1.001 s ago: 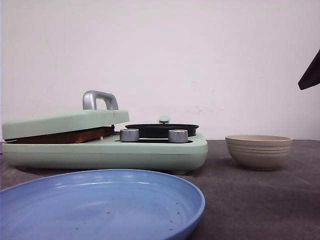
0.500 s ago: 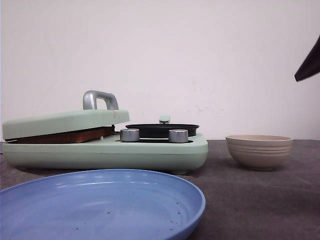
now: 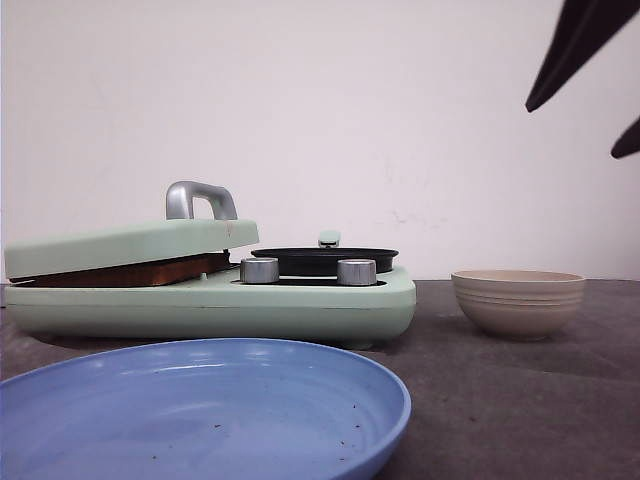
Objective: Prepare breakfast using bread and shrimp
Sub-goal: 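Lower the right gripper onto the cream bowl rim and grasp it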
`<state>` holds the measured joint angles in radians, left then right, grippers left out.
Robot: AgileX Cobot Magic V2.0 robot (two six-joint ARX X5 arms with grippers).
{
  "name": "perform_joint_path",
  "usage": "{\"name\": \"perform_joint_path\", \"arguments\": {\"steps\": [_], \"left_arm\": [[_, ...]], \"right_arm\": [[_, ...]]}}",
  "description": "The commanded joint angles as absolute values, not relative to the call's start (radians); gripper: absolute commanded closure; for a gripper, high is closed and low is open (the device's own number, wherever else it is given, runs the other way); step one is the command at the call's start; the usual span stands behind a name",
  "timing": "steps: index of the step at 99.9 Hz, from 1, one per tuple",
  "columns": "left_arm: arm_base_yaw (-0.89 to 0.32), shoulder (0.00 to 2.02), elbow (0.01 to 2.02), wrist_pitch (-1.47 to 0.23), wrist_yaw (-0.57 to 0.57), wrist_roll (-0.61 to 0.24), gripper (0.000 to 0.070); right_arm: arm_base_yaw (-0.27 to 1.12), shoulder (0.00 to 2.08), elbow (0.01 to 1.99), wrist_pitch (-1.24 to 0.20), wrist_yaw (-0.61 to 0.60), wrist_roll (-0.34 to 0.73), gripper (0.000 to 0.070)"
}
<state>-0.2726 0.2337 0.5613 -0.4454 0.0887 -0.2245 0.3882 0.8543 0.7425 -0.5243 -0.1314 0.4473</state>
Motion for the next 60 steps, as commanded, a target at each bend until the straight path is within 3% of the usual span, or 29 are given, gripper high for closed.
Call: {"name": "perform_joint_path", "arguments": {"steps": [1,21,60], "left_arm": [[-0.274,0.211,0.564,-0.452,0.08,-0.227,0.0185],[-0.274,0.171,0.564,-0.489,0.07,-0.221,0.0185],[-0.274,0.17,0.564,-0.504,0.07,-0.211,0.0185]], "right_arm": [[0.362,0.946,0.833,-0.557,-0.132,0.361,0.0231],[0.266,1.19,1.071,-0.647,-0.131,0.247,0.0231],[0.148,1.541,1.325,-0.704,-0.125,0.2,0.0231]]}}
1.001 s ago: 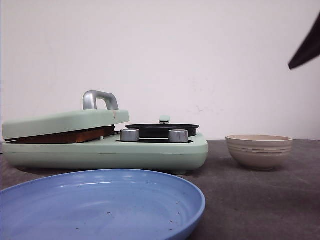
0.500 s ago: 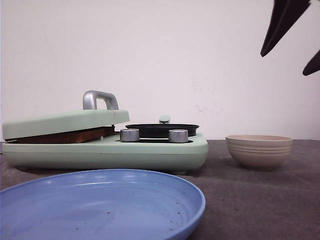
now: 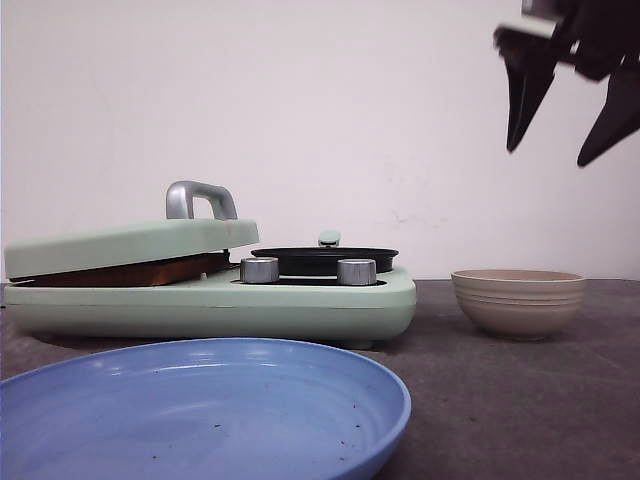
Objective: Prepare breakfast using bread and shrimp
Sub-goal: 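Lower the right gripper onto the cream bowl rim and grasp it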
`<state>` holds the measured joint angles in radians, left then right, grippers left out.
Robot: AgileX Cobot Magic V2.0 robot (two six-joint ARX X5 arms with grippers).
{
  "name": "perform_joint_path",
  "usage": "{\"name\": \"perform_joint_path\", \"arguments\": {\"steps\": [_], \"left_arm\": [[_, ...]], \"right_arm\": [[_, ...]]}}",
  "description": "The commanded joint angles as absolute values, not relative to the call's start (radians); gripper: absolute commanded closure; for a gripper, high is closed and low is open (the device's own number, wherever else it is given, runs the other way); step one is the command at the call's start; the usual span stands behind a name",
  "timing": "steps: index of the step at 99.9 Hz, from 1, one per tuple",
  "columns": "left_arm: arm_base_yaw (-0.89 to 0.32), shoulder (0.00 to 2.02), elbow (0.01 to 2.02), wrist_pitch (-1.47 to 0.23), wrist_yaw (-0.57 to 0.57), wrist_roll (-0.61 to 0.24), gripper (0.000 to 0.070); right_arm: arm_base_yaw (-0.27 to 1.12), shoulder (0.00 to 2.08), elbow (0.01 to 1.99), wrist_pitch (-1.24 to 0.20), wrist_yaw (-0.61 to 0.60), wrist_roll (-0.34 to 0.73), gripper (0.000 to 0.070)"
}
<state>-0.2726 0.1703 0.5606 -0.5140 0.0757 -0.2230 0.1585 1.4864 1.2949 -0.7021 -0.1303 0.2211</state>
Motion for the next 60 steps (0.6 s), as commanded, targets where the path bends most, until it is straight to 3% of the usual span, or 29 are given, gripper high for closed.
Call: {"name": "perform_joint_path", "arguments": {"steps": [1,60], "left_arm": [[-0.274,0.17,0.564,-0.503,0.07,-0.211,0.0185],[-0.274,0.17,0.564,-0.508,0.07,-0.227,0.0185]], "right_arm": [[0.145,1.549,1.328,-0.702,-0.124,0.2,0.0231],[0.041,1.874,1.338,-0.542,-0.134,0.149,0.0232]]}}
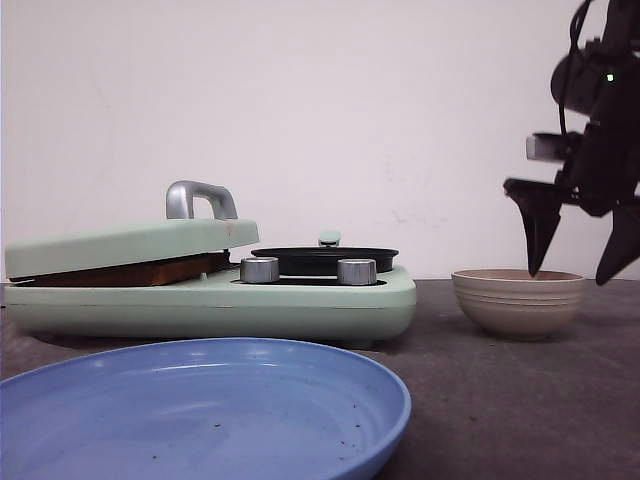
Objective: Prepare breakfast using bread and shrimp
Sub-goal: 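Lower the right gripper onto the cream bowl rim and grasp it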
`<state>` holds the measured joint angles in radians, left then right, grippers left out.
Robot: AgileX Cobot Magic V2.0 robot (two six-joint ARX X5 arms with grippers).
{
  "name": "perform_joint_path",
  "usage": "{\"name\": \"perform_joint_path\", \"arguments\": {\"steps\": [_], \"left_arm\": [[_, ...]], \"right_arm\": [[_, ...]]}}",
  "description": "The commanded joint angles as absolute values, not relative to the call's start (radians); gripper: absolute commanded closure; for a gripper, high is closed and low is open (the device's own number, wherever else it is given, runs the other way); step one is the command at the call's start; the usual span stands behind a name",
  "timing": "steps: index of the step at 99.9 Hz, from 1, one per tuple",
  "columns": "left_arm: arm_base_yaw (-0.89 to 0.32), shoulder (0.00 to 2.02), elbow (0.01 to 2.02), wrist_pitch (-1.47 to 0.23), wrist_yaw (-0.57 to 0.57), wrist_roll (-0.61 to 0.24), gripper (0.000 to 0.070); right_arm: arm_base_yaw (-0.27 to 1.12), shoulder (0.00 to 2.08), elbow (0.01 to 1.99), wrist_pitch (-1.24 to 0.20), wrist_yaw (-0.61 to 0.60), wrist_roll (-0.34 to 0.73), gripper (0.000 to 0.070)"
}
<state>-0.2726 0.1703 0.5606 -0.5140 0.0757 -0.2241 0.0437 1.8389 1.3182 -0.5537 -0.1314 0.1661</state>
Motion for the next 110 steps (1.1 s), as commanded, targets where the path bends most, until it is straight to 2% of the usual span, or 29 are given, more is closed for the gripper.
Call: {"name": "perform_joint_path", "arguments": {"steps": [1,18,21,24,41,44,110], "left_arm": [[-0.274,0.17,0.564,-0.508,0.07,-0.227,0.0185],[-0.274,0.17,0.564,-0.507,0.07,-0.227,0.0185],[-0.274,0.17,0.564,-0.507,0.07,-0.227,0.0185],[-0.274,0.17,0.564,-0.507,0.07,-0.227,0.0184],[-0.274,0.17,0.564,-0.508,0.07,-0.227,0.0184],[-0.274,0.17,0.564,-0.508,0.07,-0.227,0.0185],[-0.274,0.171,0.564,-0.504,0.067,-0.227,0.0185]], "right_arm": [[0.04,1.877,1.338,-0.542,-0.134,0.149,0.0232],[0.037,1.924,1.338,-0.528,-0.153,0.145,0.0234],[0.037,1.93,1.338,-0.524,-0.155,0.145,0.0256],[0.037,1.936,1.338,-0.522,-0.158,0.145,0.0302],[0.037,1.95,1.338,-0.507,-0.157,0.145,0.0664],[0.037,1.95,1.338,-0.504,-0.158,0.145,0.07],[0.046,1.944,1.338,-0.512,-0.244,0.147,0.07]]}}
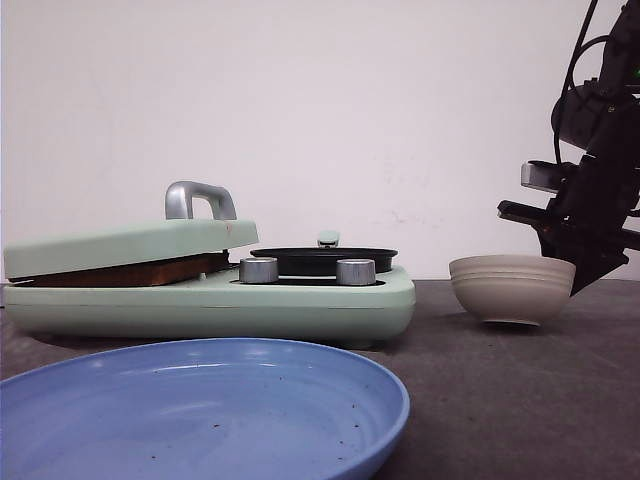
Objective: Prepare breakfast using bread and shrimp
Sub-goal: 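Lower the right gripper onto the cream bowl rim and grasp it, then lift the shrimp bowl with the right gripper over the black pan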
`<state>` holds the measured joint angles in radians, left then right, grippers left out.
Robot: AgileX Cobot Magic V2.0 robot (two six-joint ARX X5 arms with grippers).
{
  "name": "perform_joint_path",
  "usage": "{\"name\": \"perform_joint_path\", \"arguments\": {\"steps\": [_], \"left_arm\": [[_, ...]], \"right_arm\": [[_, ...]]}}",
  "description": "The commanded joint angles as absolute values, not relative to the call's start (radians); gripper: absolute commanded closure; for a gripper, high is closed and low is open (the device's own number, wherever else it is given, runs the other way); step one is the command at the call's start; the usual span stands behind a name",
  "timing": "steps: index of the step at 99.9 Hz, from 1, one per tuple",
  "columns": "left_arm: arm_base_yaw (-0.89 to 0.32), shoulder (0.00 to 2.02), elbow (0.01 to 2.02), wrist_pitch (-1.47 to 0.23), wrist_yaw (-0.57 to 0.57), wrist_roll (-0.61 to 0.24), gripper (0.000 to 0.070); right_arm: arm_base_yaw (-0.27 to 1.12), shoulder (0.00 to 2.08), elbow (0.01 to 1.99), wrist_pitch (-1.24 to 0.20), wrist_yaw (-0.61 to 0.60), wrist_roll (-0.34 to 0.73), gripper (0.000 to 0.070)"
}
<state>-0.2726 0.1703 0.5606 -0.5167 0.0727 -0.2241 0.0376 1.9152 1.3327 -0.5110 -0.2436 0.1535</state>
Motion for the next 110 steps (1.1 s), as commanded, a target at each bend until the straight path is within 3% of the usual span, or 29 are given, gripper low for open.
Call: {"name": "perform_joint_path", "arguments": {"steps": [1,43,87,98,110], "left_arm": [[-0.274,0.171,0.564,-0.505,0.067,-0.227,0.0185],[-0.274,0.171,0.564,-0.505,0.067,-0.227,0.0185],[-0.274,0.171,0.564,-0.506,0.067,-0.227,0.0185],[-0.274,0.171,0.564,-0.508,0.067,-0.226,0.0185],[-0.274,0.171,0.564,-0.509,0.067,-0.225,0.0185]], "right_arm": [[0.046,1.943,1.338,-0.512,-0.244,0.146,0.07],[0.05,1.819,1.338,-0.469,-0.265,0.146,0.07],[0.167,1.652,1.338,-0.249,-0.266,0.122,0.07],[0.223,1.653,1.338,-0.204,-0.249,0.068,0.07],[0.303,1.657,1.338,-0.151,-0.114,-0.052,0.07]]}}
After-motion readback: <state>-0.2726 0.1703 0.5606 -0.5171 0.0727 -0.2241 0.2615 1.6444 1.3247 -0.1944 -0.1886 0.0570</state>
